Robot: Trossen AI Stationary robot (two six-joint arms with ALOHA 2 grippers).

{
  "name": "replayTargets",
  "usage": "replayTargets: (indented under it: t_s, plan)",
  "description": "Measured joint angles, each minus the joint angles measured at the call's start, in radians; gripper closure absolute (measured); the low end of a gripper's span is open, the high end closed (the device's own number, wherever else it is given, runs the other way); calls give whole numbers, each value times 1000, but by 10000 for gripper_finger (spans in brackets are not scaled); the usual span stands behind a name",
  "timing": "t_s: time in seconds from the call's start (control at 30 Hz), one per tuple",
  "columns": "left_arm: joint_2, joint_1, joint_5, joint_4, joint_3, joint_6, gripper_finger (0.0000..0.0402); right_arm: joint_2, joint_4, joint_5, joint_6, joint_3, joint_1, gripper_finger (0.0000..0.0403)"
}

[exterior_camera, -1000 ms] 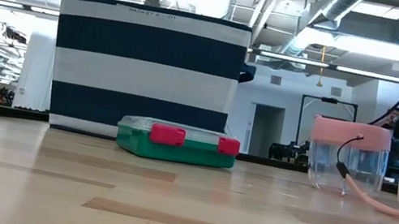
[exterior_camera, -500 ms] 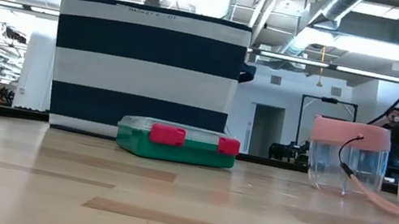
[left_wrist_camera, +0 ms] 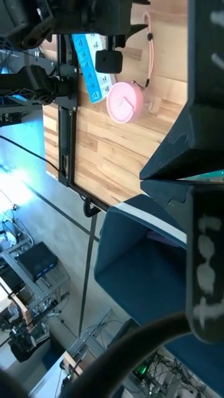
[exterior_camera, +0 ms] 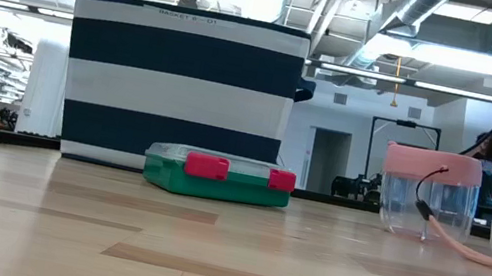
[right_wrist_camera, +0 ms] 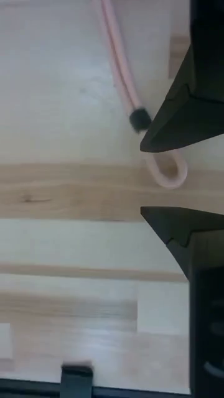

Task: Pick & place medical supplies in basket/bin
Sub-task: Put the pink container into the blue bin

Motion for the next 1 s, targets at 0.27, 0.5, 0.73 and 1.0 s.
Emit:
replayTargets:
  t_s: [0.27,0.5,0.73,1.0]
  plan:
    - [0,0,2,0,0,0,401,33,-13,-15,108,-2,0,261]
    - [0,0,3,0,0,3,401,38,-5,-29,296,3,0,262]
    - [0,0,0,0,0,2,401,36,-10,-29,298,32,-2,266]
    - [0,0,1,0,0,3,401,37,-98,-29,366,32,-2,266]
